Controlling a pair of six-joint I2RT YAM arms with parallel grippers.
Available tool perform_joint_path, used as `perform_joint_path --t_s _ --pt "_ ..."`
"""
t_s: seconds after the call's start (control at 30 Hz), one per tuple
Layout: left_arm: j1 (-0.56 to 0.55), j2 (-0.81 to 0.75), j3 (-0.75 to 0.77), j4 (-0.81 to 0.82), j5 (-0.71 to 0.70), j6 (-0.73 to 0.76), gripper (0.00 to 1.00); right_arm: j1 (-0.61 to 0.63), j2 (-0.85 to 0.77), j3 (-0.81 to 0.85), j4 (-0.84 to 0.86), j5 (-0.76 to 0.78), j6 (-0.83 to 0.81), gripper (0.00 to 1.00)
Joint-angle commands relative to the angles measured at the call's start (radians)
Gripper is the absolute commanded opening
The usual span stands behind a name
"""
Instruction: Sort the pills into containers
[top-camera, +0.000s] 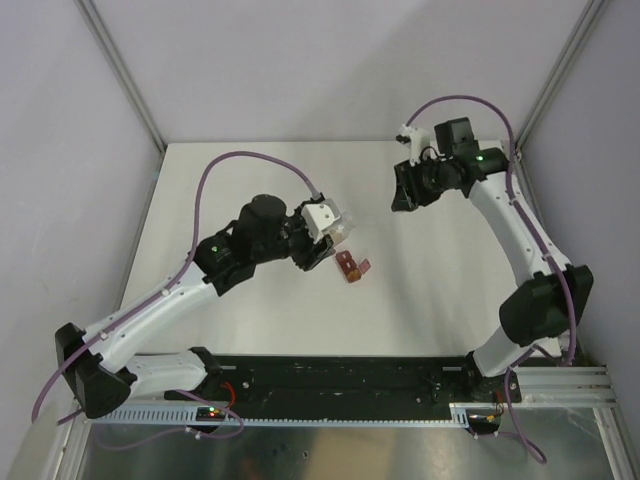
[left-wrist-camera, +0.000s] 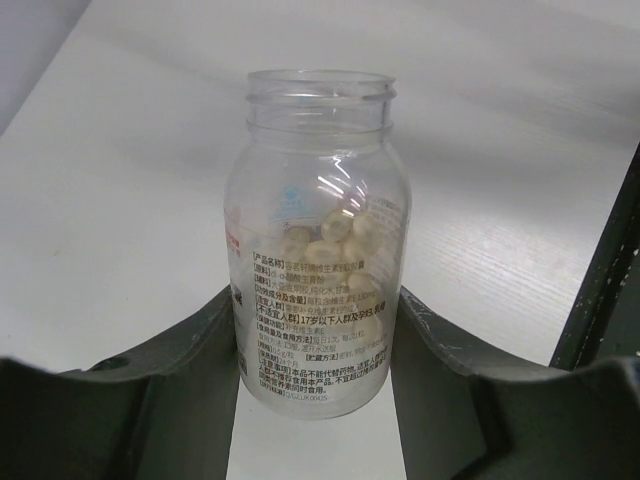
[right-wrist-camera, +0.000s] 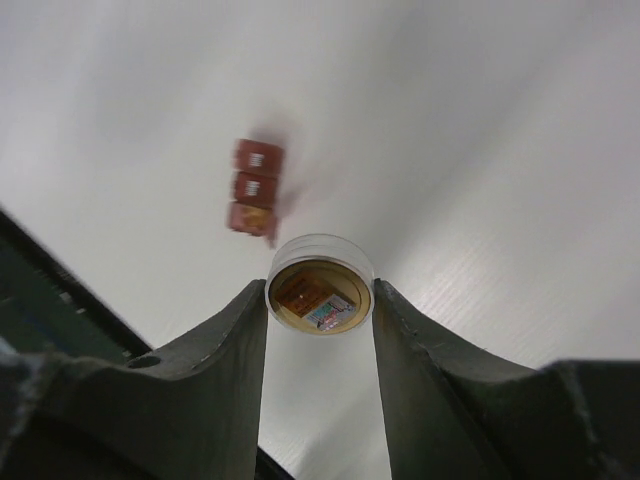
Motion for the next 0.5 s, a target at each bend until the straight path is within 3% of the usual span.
perform_joint_path --t_s 0.0,0.2,0.47 --pt "0.018 -0.034 0.094 -0.024 0.054 -0.043 0.0 0.004 -0.1 0.102 -0.107 -0.238 -0.037 0.0" --pt "0.024 -0.025 0.153 -0.064 0.157 -0.058 0.0 0.011 -0.187 0.181 -0.158 -0.477 -0.076 0.0" --pt "0.021 -0.001 0.196 -0.082 0.229 -0.083 0.0 0.042 -0.207 0.215 -0.197 -0.688 -0.12 0.0"
